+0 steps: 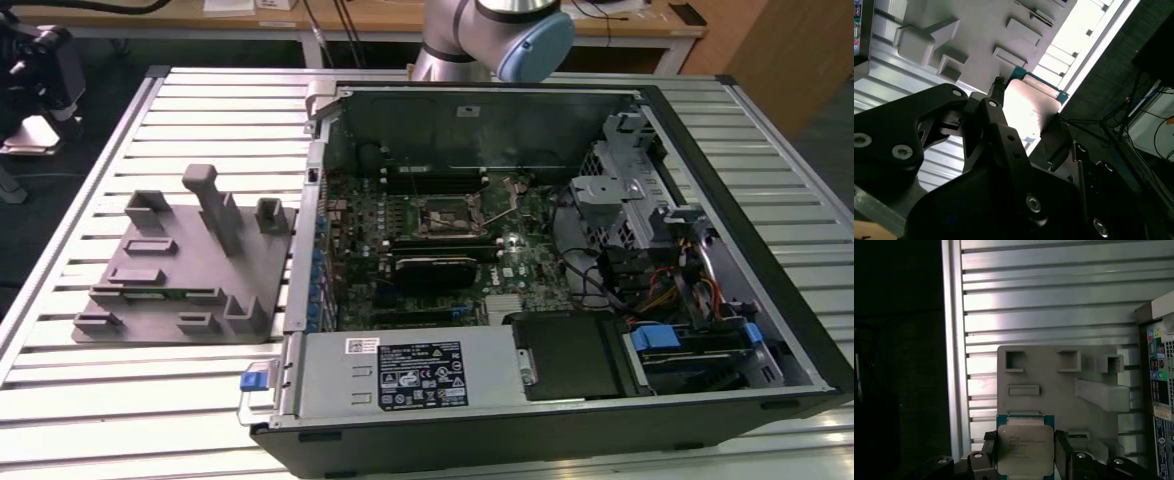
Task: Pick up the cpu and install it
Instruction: 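Pick up the cpu and move it towards the insertion slot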
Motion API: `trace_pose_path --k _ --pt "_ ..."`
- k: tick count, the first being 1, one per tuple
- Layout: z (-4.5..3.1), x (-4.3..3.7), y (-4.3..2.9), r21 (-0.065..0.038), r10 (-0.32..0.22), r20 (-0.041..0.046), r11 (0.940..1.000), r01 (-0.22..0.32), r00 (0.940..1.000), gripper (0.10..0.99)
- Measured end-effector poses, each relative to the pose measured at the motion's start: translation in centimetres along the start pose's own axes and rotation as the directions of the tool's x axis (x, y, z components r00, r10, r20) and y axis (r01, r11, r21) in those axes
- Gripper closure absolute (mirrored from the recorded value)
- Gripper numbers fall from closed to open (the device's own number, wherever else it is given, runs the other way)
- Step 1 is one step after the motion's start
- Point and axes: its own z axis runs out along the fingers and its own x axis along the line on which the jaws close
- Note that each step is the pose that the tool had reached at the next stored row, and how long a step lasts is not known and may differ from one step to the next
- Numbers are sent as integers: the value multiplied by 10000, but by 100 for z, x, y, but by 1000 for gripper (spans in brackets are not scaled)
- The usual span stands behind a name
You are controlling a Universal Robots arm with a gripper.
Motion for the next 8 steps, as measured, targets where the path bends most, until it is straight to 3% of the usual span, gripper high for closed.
trace_pose_path --k 4,8 --pt "-61 2 2 0 0 1 10000 0 10000 545" --pt "-61 2 2 -2 0 2 10000 0 10000 545"
